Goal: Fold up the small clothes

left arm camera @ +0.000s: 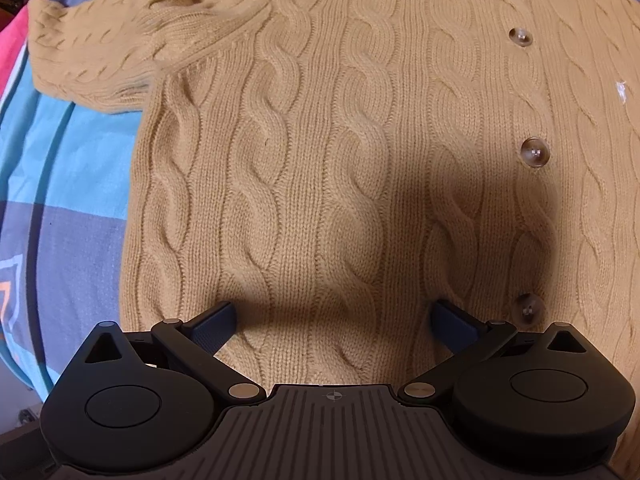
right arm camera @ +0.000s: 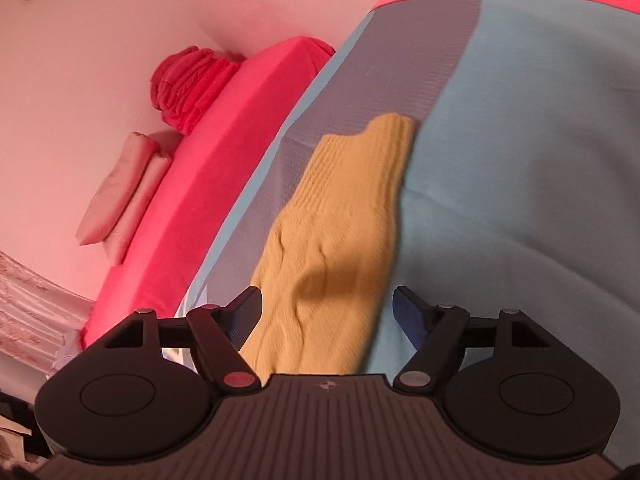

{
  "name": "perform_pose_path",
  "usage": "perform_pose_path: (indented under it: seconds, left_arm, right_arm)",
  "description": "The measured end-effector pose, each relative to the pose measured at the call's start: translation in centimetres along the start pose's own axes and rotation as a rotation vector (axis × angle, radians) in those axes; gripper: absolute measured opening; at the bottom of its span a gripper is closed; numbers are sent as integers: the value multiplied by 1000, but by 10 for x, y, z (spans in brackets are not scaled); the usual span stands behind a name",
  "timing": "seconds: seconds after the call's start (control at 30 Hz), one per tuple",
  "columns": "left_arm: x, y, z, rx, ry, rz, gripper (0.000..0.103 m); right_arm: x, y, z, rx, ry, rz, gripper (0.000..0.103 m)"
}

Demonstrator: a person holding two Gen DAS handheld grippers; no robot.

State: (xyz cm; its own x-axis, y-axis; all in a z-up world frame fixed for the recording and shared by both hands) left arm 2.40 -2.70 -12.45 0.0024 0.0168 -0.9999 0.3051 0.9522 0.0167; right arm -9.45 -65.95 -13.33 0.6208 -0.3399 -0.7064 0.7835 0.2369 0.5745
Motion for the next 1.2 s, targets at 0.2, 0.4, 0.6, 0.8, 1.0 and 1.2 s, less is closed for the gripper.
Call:
perform_pose_path:
  seconds: [0.2,0.4,0.6,0.8,1.0,1.2]
  left_arm:
    - [-1,1,-1,2,-6,-7,103]
    - [-1,5,-5,-7,-25,-21,103]
    - [-2,5,-9,4,-32,-19,103]
    - [-3,6,-11,0,-38,-20,103]
    - [-5,8,-17,5,-52,-31,103]
    - [-8,16,-26,10,-85,-55,103]
  right_arm:
    - [-44,-6,25,-8,-106,-12,8]
    - [-90,-75,32,69,-186,-184,9]
    - [-81,-88,11,67,-118,-247,31]
    - [-75,-92,1,84,-125,-237,53]
    - [-64,-93,15,147,-125,-259,10]
    - [-101,-104,20,163,-271,-346,9]
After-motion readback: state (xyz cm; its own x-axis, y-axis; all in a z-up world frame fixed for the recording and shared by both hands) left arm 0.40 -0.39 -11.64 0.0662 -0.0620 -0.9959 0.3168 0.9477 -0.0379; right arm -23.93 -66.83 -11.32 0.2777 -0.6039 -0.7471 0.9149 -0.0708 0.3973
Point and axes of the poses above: each gripper's, at about its wrist camera, not at the fingertips, and x roughly the way its jaws point, y to its left, z to its top, the point moved 5 cm from there along x, roughly the way its jaws point, and after that the axes turned 7 degrees about -z, right-handed, at the moved point
